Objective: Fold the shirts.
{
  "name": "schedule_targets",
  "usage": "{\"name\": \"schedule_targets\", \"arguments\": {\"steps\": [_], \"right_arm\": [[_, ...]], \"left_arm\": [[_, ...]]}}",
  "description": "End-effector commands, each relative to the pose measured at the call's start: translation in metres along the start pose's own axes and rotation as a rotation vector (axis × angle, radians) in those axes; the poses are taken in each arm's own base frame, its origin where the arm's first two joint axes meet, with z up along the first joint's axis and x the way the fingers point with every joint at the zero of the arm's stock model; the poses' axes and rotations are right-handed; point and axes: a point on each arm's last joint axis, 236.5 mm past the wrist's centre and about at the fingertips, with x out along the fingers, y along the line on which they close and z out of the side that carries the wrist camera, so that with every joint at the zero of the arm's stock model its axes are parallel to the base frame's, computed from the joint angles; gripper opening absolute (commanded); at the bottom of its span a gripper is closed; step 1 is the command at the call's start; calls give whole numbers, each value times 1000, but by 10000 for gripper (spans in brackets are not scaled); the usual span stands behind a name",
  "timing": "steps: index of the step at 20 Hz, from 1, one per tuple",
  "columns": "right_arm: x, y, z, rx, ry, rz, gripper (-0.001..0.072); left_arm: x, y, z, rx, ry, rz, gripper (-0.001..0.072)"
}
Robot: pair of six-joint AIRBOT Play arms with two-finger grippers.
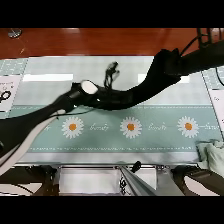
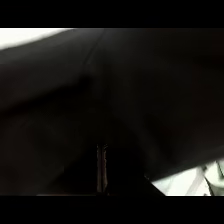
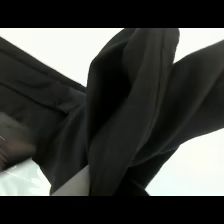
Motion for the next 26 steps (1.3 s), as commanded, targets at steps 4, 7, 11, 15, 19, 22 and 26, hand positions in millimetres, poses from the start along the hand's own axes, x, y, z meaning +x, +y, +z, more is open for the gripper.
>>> {"name": "schedule_targets", "arguments": {"steps": [4,7,11,15,19,22,26], "right_arm": [[-24,2,-11,8,3,-27,27],[-16,8,-5,41,-13,5,27],[27,65,12,42,-40,182,26],[87,132,22,-3,-63,265,26],[163,186,4,-27,-25,310,26],[213,219,-20,-2,19,354,27],[251,251,-26,171,17,448,157]], "left_arm": [[38,-19,-22,-37,-18,-17,21],[-12,-1,34,-61,-116,-24,20],[-181,-3,145,100,-467,32,19],[-406,-29,177,293,-886,249,19],[-521,-82,128,386,-1095,364,20],[-533,-110,83,390,-1085,392,20],[-519,-124,47,374,-1020,409,20]]}}
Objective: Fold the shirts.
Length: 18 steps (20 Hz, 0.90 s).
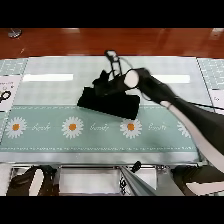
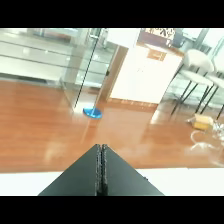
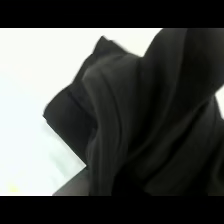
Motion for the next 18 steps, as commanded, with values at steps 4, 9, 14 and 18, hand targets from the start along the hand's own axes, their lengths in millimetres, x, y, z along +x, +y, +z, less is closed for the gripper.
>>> {"name": "schedule_targets", "arguments": {"steps": [4,9,14,18], "right_arm": [[15,25,30,173,-138,131,495],[-79,-63,-14,-163,162,-208,494],[-178,-215,-79,-112,445,-640,495],[-121,-193,-118,340,319,-195,617]], "left_arm": [[-22,8,-42,26,149,89,20],[-9,52,-96,-70,268,148,21],[-3,69,-119,-125,321,162,21],[-3,76,-123,-116,336,182,21]]}}
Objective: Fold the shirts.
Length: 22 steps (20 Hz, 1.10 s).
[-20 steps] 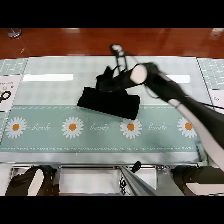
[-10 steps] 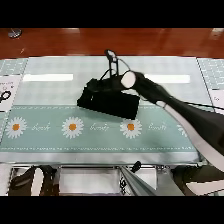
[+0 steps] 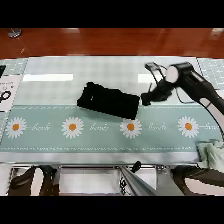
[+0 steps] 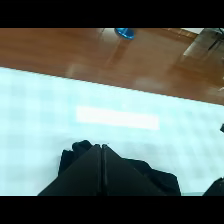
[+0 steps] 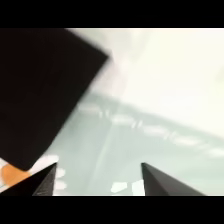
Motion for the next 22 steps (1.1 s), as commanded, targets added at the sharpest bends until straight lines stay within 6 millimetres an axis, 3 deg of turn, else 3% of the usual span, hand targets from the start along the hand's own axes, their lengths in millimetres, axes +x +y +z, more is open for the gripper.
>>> {"name": "schedule_targets", "arguments": {"steps": [1,5,12,13,14,15,18,22], "right_arm": [[24,19,-7,278,-49,311,617],[44,26,11,439,-178,387,617],[75,68,20,472,-198,423,593],[77,70,22,484,-207,427,499],[75,72,23,489,-210,435,240],[71,73,22,470,-203,442,34],[24,62,17,332,-253,429,26],[-113,30,3,263,-455,342,26]], "left_arm": [[4,14,-7,8,32,42,21],[7,19,-9,3,46,50,20],[15,27,-15,-19,71,53,20],[17,29,-17,-27,80,54,20],[20,33,-21,-37,92,56,20],[23,37,-26,-48,105,59,20],[37,55,-56,-99,178,72,20],[55,66,-89,-214,257,70,19]]}}
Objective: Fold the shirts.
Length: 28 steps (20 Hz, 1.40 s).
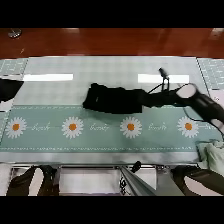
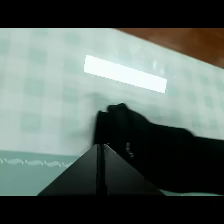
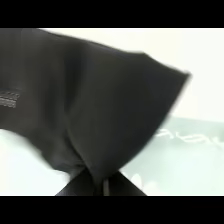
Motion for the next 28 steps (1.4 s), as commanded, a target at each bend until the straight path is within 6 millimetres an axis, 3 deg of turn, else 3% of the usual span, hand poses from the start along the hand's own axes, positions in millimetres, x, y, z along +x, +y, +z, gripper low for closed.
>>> {"name": "schedule_targets", "arguments": {"steps": [1,5,7,9,12,15,17,24,28], "right_arm": [[-113,13,9,-87,-122,-91,26],[-250,-7,-10,-76,-305,-363,26],[-300,-25,-27,-30,-364,-507,26],[-334,-48,-50,40,-363,-643,26],[-359,-80,-84,121,-283,-814,26],[-406,-116,-105,153,-235,-1076,25],[-436,-130,-114,174,-224,-1222,24],[-436,-139,-117,190,-185,-1261,24],[-426,-161,-142,328,-104,-1292,24]], "left_arm": [[21,6,-16,-53,50,-12,19],[45,-13,-14,-17,45,-59,20],[60,-23,-21,-5,71,-85,20],[77,-31,-31,2,112,-108,20],[98,-41,-44,17,151,-128,20],[110,-47,-49,37,155,-138,20],[112,-48,-47,38,143,-137,20],[114,-42,-27,53,58,-112,21],[115,-35,-4,48,-39,-82,21]]}}
